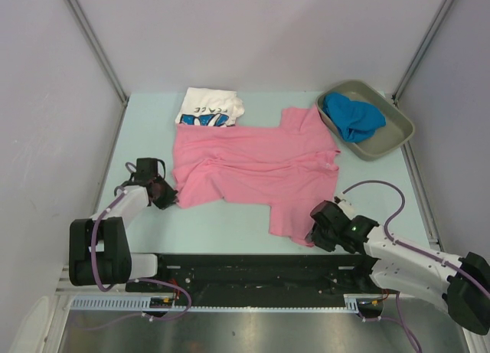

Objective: Fold and stack the t-shirts
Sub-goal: Fold the tshirt

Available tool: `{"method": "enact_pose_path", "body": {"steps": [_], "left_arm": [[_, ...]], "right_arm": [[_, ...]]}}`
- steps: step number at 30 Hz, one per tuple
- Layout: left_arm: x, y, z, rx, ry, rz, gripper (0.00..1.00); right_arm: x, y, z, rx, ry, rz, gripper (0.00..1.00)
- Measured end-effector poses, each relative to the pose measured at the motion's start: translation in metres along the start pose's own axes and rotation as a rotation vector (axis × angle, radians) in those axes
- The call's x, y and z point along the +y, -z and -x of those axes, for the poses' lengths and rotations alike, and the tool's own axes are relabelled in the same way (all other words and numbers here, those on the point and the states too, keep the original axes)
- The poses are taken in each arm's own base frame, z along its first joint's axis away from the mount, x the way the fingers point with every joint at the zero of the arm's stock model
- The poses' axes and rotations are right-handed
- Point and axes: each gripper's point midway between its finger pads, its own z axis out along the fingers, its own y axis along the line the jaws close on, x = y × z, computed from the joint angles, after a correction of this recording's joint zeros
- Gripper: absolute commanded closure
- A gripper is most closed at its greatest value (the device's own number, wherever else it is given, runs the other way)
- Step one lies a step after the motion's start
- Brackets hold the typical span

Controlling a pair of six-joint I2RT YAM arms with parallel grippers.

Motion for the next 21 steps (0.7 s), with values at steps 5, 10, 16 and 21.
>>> {"method": "enact_pose_path", "body": {"steps": [5,10,16,21], "left_arm": [[0.0,0.0,0.0,0.002,0.001,0.0,0.94],[0.0,0.001,0.0,0.004,0.002,-0.004,0.95],[-0.003,0.008,0.002,-0.009,-0.006,-0.026,0.95],[-0.008,0.029,0.007,-0.055,-0.016,-0.068,0.93]], "right_arm": [[0.003,-0.004,-0.002,0.003,-0.003,0.008,0.79],[0.005,-0.006,-0.002,0.004,-0.004,0.012,1.0],[0.0,-0.003,-0.001,-0.01,0.008,0.003,1.0],[0.001,0.019,0.014,-0.084,0.046,0.01,1.0]]}}
